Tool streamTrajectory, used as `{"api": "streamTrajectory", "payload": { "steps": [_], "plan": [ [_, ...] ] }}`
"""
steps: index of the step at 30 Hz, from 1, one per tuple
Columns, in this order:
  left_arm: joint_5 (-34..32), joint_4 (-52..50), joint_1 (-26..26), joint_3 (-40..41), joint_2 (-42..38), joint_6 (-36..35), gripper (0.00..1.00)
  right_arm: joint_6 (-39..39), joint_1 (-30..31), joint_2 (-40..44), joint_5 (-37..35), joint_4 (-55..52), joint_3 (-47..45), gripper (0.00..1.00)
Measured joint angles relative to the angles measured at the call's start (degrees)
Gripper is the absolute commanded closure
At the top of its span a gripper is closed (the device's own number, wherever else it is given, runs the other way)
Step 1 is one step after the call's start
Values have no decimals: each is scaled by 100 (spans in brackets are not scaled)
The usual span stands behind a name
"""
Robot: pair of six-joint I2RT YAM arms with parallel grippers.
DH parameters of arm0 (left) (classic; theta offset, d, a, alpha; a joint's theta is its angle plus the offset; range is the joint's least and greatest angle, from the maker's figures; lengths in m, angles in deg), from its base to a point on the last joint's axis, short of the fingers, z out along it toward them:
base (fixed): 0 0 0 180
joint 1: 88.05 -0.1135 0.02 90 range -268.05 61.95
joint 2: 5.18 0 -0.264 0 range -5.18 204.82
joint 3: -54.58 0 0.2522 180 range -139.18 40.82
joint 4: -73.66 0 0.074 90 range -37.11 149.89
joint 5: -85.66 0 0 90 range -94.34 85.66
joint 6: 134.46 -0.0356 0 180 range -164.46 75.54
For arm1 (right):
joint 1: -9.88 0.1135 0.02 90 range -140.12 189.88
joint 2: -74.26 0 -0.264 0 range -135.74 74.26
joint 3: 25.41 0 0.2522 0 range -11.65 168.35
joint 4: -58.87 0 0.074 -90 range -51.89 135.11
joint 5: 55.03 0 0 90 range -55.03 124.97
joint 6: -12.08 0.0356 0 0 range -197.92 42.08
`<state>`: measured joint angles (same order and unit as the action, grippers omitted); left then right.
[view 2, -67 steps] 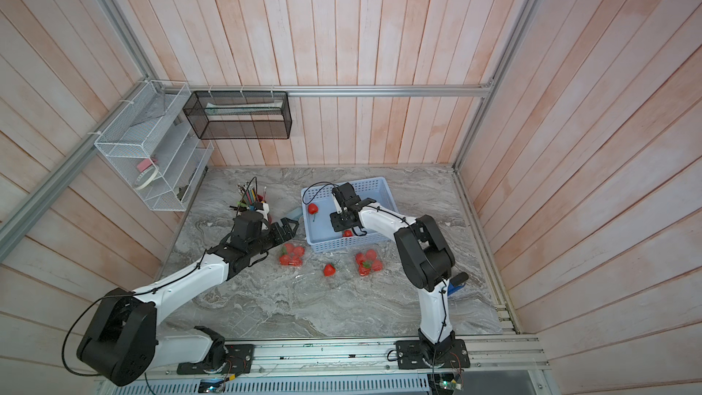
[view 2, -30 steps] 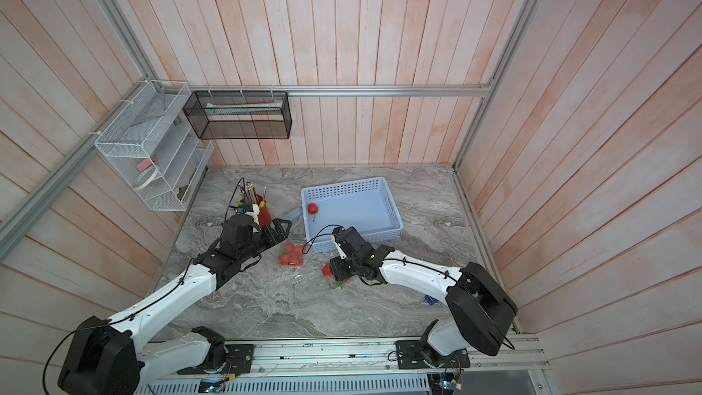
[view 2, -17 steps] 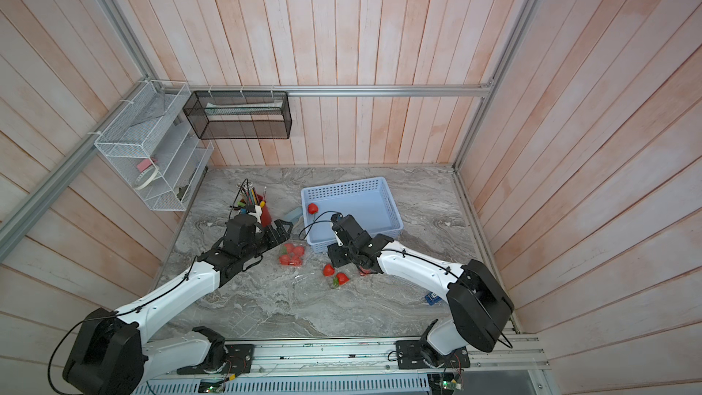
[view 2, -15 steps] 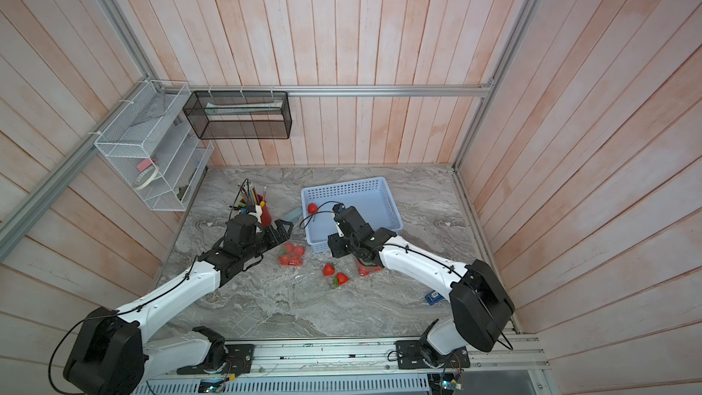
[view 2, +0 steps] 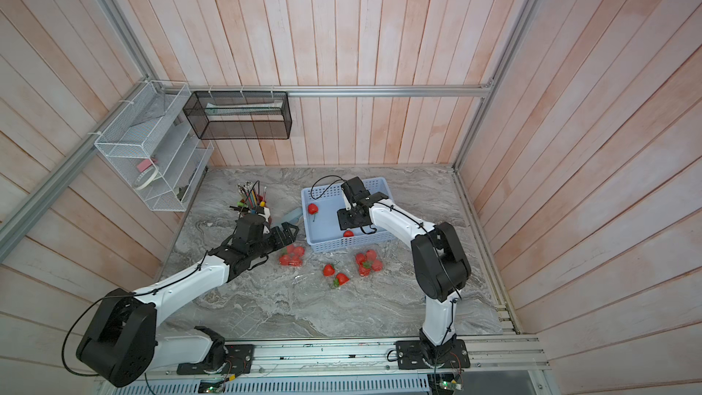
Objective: Pack strawberries into containers
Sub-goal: Pick up the strawberry from the basket.
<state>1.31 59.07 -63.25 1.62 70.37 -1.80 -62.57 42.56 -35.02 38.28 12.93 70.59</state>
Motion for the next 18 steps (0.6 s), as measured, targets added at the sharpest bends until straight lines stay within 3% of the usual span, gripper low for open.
{"api": "streamTrajectory", "payload": {
  "steps": [10, 18],
  "plan": [
    [13, 131, 9, -2, 0, -2, 1, -48, -24, -758, 391, -584, 492, 40],
    [15, 205, 24, -2, 20, 0, 1, -66, -76, -1027, 605, -658, 518, 49]
  ]
}}
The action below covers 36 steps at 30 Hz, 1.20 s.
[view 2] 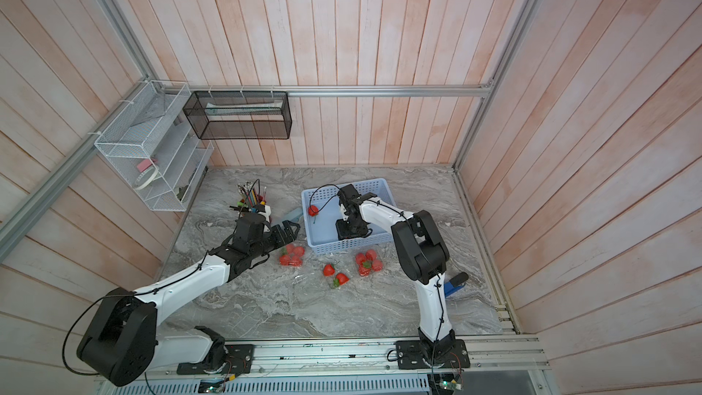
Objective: Pack strawberries into containers
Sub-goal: Pick up the strawberry from the basket, then place the strawberry in the packing box.
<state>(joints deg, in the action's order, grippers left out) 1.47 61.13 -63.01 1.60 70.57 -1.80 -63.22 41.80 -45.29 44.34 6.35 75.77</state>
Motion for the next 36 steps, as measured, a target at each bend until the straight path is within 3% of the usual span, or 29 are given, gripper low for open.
{"api": "streamTrajectory", "payload": {
  "steps": [10, 16, 30, 36],
  "plan": [
    [-2, -2, 15, 0, 0, 2, 1, 7, -59, 11, 175, 258, -57, 72],
    [-28, -155, 26, 0, -164, 26, 1, 28, -81, 442, 195, 470, -348, 87],
    [-348, -570, 26, 0, -953, 72, 1, 72, -81, 2625, 190, 1141, -1469, 94],
    [-435, -704, 26, 0, -1040, 142, 1, 74, 278, 3375, 55, 1174, -1921, 94]
  ]
}}
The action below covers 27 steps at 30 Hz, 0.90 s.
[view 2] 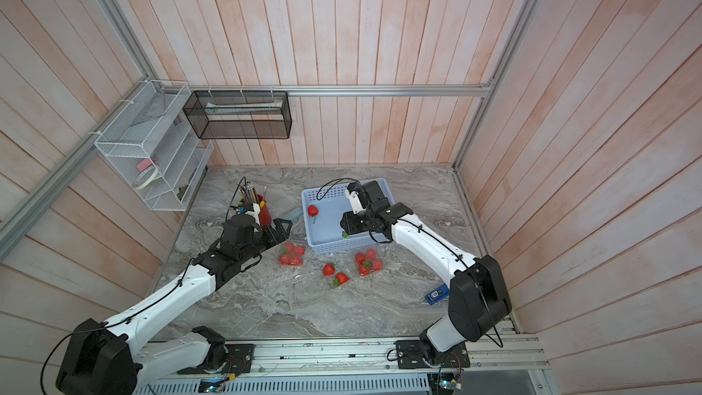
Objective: Pack strawberries into containers
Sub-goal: Place the strawberry in the packing box.
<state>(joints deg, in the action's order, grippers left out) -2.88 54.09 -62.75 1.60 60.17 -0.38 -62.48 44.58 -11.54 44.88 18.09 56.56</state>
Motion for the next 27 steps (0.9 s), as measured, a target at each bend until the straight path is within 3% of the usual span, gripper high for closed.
{"api": "streamTrajectory", "payload": {
  "steps": [9, 18, 21, 24, 27],
  "plan": [
    [-2, -87, 0, 2, 0, 131, 1, 313, 802, 951, -55, 4, -1093, 94],
    [-2, -85, 0, 4, 0, 251, 1, 597, 1049, 581, 70, 350, -1727, 84],
    [-2, -85, 0, 4, -2, 251, 1, 605, 1049, 321, 68, 573, -1746, 78],
    [-2, -85, 2, 4, 0, 249, 1, 619, 1049, 127, 61, 780, -1749, 61],
    [-2, -85, 0, 4, 4, 245, 0, 651, 1049, -33, 37, 966, -1749, 53]
  ]
}}
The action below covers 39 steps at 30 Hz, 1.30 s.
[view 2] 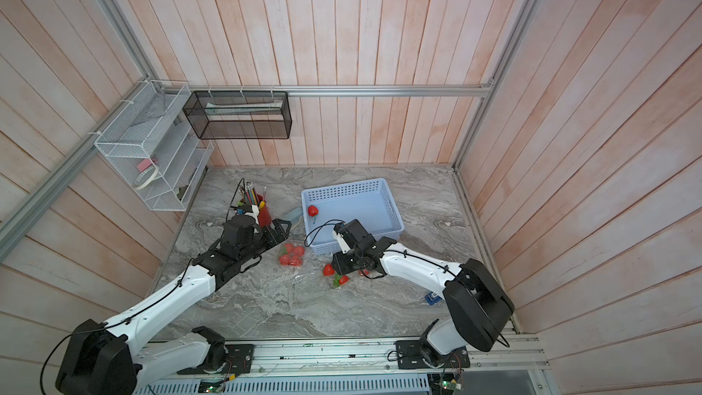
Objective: Pack strawberries into containers
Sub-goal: Place the strawberry in the packing box, then pick up the strawberry from the basket.
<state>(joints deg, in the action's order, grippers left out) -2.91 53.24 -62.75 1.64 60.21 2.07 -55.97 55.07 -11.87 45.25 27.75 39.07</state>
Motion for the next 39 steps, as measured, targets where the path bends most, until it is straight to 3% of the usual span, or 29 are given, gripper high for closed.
{"api": "streamTrajectory", "payload": {
  "steps": [7, 13, 24, 39],
  "plan": [
    [0, 22, 0, 0, 138, -46, 0, 57, 0, -214, -118, 136, 2, 46],
    [0, 26, 0, 0, 254, -153, 0, 33, 0, -254, -232, 79, 127, 48],
    [0, 160, 0, -2, 481, -345, 0, -378, -136, -254, -695, -79, 1683, 49],
    [55, 369, -72, -262, 1161, -608, 1, -933, -859, -2680, -612, 175, 3576, 48]
  ]
}}
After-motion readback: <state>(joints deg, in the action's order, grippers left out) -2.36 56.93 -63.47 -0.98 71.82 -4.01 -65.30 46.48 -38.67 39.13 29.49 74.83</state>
